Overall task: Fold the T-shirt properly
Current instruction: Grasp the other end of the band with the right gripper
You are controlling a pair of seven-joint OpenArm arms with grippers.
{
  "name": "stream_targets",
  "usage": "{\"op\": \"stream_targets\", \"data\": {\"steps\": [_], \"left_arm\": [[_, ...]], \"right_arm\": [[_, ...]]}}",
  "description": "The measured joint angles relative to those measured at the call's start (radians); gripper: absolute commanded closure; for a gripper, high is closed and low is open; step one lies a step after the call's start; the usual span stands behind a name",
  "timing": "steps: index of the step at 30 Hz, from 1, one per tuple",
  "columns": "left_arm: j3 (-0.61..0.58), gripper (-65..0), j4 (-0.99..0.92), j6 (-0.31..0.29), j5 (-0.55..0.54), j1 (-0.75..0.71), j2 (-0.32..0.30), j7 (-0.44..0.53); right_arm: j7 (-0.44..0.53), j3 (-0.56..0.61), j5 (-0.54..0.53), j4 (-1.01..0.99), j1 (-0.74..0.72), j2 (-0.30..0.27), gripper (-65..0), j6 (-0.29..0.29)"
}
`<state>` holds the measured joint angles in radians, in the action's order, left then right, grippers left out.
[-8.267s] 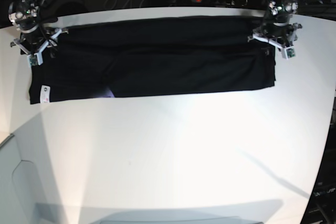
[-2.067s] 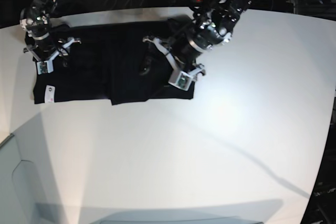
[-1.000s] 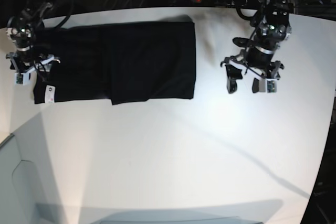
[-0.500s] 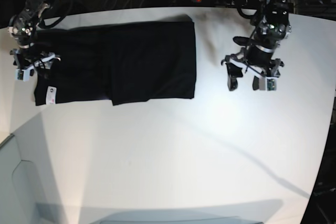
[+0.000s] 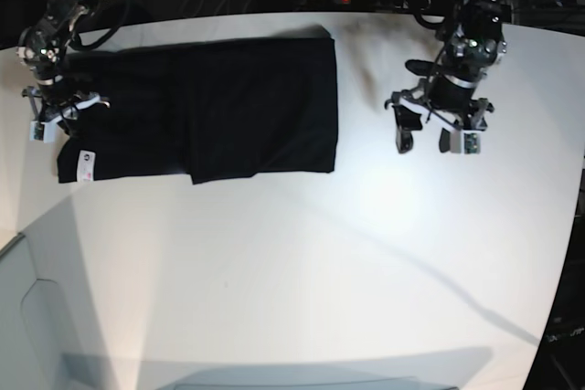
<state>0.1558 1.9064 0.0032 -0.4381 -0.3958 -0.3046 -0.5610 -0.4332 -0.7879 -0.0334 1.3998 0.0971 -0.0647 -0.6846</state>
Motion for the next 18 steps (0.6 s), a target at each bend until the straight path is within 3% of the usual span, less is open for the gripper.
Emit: {"op": "stream_targets", "data": {"steps": [5,11,15,18], "left_arm": [[0.000,-44.1,0.000,0.000,0.000,0.000,0.000,0.000],[-0.002,-44.1,-0.037,-0.006,0.000,-0.004,0.002,0.006],[0.000,-44.0,-0.095,-0.003,0.000,-0.006,0.051,0.000],[-0.008,-44.0,-0.117,-0.006,-0.002,-0.005,0.072,-0.007]], "right_arm": [[-0.046,0.006,0.035,0.061,0.001,0.020,0.0,-0.002],[-0.078,0.006,0.057,0.270,0.014,0.098,0.0,-0.003],[-0.069,0.018,0.055,0.411,0.011,0.159,0.0,-0.003],[-0.075,0.093,0.056,0.502,0.056,0.176,0.0,-0.003]]}}
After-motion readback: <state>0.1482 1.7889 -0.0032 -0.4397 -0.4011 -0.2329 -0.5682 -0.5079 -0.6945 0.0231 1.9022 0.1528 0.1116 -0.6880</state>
